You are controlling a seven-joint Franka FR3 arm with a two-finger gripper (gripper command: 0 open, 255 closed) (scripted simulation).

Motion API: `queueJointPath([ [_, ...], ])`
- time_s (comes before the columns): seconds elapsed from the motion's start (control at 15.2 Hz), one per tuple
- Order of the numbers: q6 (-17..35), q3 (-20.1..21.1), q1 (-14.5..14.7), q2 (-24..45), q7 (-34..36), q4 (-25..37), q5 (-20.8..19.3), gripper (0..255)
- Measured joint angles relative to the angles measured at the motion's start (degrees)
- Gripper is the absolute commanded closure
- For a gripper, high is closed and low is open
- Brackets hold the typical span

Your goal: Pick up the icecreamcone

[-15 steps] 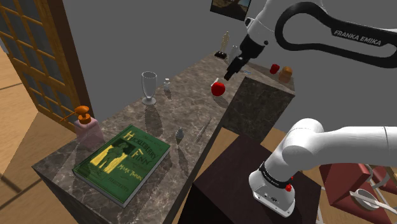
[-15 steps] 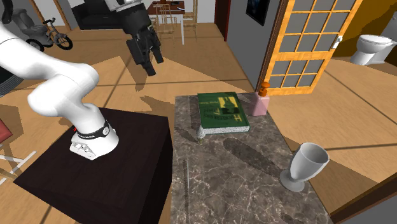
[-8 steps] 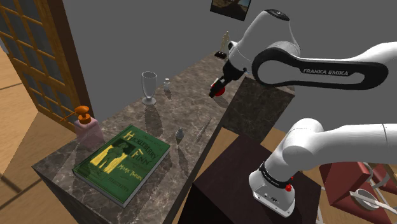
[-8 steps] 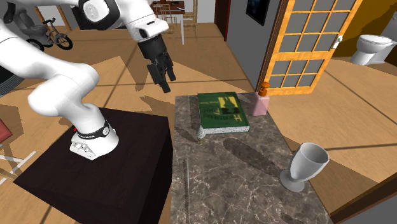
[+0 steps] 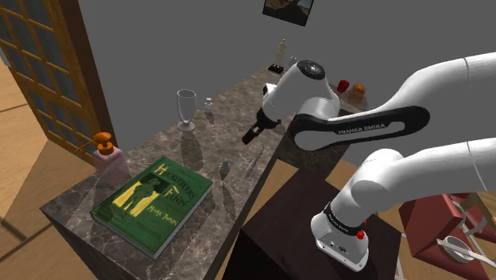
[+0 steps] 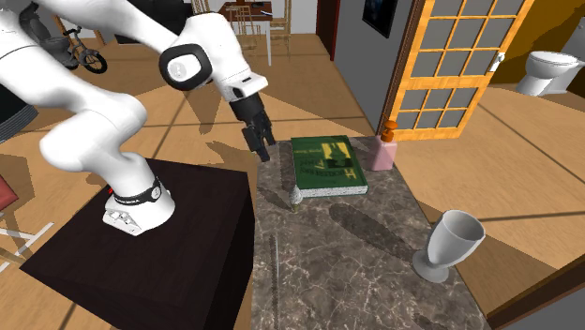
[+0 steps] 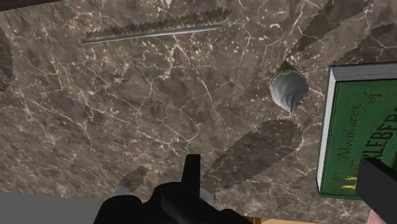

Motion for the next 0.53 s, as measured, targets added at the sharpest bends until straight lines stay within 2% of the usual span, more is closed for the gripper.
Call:
queueJointPath([
  [0.2,8.4,7.1,-5.2,6.7,6.2,-0.3,-3.9,0],
  [0.33,14.0,13.3,-11.2,10.7,11.2,-0.6,-8.1,0],
  [0.4,16.5,18.0,-15.8,13.0,14.5,0.1,-11.1,0],
  [0.53,21.3,30.5,-28.7,16.8,22.7,1.8,-18.7,0],
])
